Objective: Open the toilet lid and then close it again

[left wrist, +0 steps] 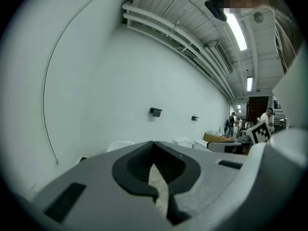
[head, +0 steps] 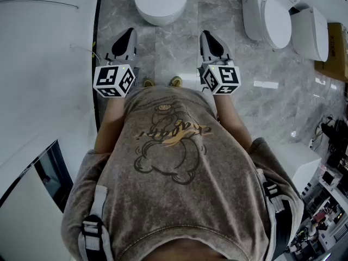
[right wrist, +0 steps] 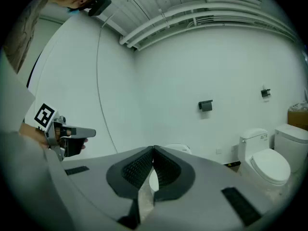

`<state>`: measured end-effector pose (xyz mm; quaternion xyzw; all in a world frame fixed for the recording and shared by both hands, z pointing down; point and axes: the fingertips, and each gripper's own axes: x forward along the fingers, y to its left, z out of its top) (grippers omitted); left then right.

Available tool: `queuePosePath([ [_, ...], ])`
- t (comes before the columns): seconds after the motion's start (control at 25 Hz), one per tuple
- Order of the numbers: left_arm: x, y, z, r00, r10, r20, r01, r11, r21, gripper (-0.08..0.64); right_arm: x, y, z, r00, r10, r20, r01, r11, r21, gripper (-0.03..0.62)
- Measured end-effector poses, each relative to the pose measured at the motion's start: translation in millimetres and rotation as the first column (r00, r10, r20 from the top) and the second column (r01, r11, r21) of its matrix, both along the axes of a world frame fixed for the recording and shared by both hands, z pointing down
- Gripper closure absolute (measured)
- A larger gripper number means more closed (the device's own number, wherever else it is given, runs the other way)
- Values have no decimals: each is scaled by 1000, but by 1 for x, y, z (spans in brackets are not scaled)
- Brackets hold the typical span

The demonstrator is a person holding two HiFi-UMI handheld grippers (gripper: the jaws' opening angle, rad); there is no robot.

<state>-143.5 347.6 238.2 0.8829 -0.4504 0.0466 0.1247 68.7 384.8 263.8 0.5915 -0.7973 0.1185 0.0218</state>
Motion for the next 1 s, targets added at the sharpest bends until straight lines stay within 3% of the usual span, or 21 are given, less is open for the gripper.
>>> queuePosePath([
  [0.24, 13, -6, 12, 1000, -16, 9, 16, 1000, -11, 551, 11, -12, 10, 999, -45, 25, 45, 999, 4, 565],
  [0.52, 19, -40, 60, 999, -51, 19, 51, 997, -49, 551, 7, -48, 56, 995, -93, 33, 94, 994, -58, 565],
  [0.76, 26, -100, 130, 1000, -16, 24, 18, 996, -87, 551, -3, -109, 122, 995, -90, 33, 93, 990, -103, 565],
  [1.0, 30, -166, 227, 999, 17, 41, -11, 991, -136, 551, -21, -172, 226, 994, -108, 13, 109, 978, -180, 565],
])
